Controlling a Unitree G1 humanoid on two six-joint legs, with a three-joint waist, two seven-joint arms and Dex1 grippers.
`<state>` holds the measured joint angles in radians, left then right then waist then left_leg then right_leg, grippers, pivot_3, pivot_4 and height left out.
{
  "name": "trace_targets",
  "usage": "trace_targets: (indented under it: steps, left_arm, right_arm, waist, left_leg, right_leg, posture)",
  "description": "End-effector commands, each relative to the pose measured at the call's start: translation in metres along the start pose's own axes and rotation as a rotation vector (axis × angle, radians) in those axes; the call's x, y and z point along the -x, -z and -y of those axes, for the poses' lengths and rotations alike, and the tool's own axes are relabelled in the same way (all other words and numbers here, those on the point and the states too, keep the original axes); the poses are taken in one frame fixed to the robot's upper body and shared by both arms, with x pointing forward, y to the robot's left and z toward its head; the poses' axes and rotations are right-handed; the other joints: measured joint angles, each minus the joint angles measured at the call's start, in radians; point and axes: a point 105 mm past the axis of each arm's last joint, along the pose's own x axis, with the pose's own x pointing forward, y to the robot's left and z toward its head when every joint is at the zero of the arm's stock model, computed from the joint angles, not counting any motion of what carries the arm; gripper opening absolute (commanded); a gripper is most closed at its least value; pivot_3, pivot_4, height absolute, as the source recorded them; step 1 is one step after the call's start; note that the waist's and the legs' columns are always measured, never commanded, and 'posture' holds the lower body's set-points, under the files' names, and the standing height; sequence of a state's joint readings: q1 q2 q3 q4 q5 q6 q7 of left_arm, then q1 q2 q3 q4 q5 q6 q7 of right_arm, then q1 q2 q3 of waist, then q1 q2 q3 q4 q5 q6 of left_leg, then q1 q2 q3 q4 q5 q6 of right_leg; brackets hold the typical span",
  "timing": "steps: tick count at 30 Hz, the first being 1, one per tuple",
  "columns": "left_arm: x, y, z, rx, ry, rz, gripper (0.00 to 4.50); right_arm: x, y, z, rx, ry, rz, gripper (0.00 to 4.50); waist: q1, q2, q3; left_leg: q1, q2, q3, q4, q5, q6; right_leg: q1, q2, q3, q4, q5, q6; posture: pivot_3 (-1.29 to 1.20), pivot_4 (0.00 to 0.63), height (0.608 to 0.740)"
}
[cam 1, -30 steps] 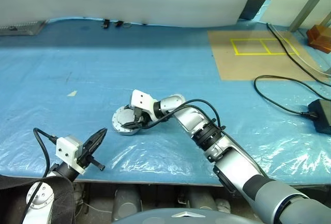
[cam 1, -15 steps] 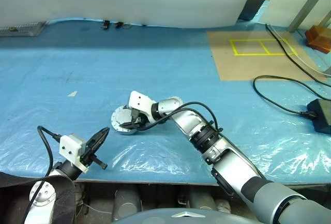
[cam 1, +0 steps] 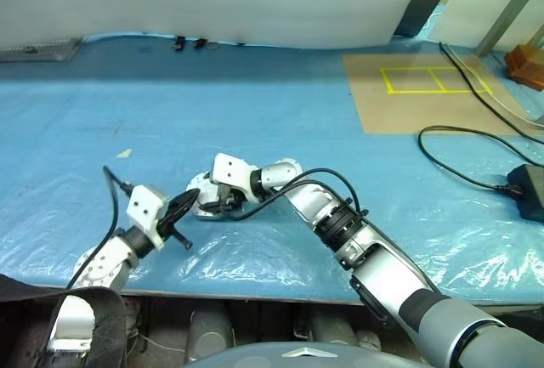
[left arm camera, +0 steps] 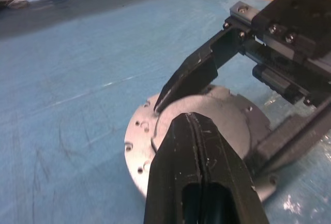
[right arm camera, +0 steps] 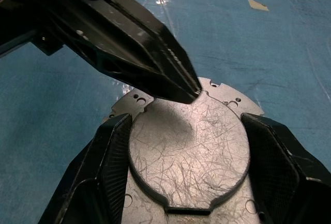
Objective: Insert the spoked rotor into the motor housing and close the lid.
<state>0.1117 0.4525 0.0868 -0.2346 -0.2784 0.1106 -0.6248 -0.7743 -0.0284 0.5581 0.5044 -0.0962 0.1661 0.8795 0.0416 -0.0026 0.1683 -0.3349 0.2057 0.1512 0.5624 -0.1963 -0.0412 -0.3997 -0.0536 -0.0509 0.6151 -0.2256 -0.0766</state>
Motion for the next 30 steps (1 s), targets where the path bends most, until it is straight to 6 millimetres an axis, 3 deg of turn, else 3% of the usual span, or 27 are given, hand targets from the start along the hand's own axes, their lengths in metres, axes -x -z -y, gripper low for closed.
trace_targets:
  steps: [1,5,6,9,10,19,26,30]
  left_arm:
    - [-0.004,0.006,-0.004,-0.037,-0.003,-0.068,0.0]
    - [-0.007,0.021,0.011,-0.05,0.106,-0.168,0.0]
    - [-0.006,0.022,0.014,-0.033,0.119,-0.174,0.0]
    - [-0.005,0.023,0.017,-0.008,0.135,-0.185,0.0]
    - [-0.004,0.024,0.02,0.002,0.148,-0.193,0.0]
    - [-0.001,0.026,0.016,-0.007,0.131,-0.226,0.0]
    - [-0.005,0.026,0.015,-0.006,0.122,-0.22,0.0]
    - [-0.003,0.027,0.01,-0.009,0.104,-0.23,0.0]
  right_arm:
    - [0.004,0.022,0.001,-0.03,0.018,-0.093,2.97]
    - [0.006,0.004,0.009,-0.047,0.039,-0.031,2.97]
    - [0.007,0.001,0.01,-0.048,0.049,-0.024,3.53]
    - [0.009,-0.002,0.014,-0.051,0.059,-0.012,4.37]
    - [0.009,-0.005,0.015,-0.048,0.066,-0.002,4.48]
    - [0.025,-0.032,0.019,-0.09,0.023,0.183,4.48]
    - [0.041,-0.03,0.03,-0.155,0.038,0.225,4.48]
    - [0.053,-0.025,0.039,-0.278,0.06,0.23,4.48]
  waist:
    - [-0.001,0.0,0.0]
    - [0.003,0.0,0.0]
    - [0.002,0.001,0.0]
    - [0.002,0.001,0.0]
    - [0.002,0.001,0.0]
    - [0.002,0.001,0.0]
    - [0.0,0.001,0.0]
    - [0.0,0.001,0.0]
  left_leg:
    - [0.0,0.0,0.0,0.0,0.0,0.0]
    - [-0.002,0.0,0.0,0.0,0.0,0.0]
    - [-0.002,0.0,0.0,0.0,0.0,0.0]
    - [-0.002,-0.001,0.0,0.0,0.0,0.0]
    - [-0.002,-0.001,0.0,0.0,0.0,0.0]
    - [-0.005,0.0,0.0,0.0,0.0,0.0]
    - [-0.009,0.0,0.001,0.0,0.0,0.0]
    - [-0.008,0.0,0.001,0.0,0.0,0.0]
  right_leg:
    - [0.0,0.0,0.0,0.0,0.001,-0.001]
    - [-0.001,0.0,0.0,0.0,0.002,-0.005]
    - [-0.001,0.0,0.0,0.0,0.002,-0.005]
    - [-0.001,-0.001,0.0,-0.001,0.002,-0.003]
    - [-0.001,-0.001,0.0,-0.001,0.002,-0.003]
    - [-0.004,0.0,0.0,-0.002,0.002,-0.004]
    - [-0.006,0.0,0.0,-0.003,0.003,-0.005]
    - [-0.006,0.0,0.0,-0.003,0.003,-0.005]
  posture:
    - [0.0,0.15,0.74]
    - [0.0,0.15,0.74]
    - [0.0,0.15,0.74]
    - [0.0,0.15,0.74]
    - [0.0,0.15,0.74]
    - [0.0,0.15,0.74]
    - [0.0,0.15,0.74]
    - [0.0,0.15,0.74]
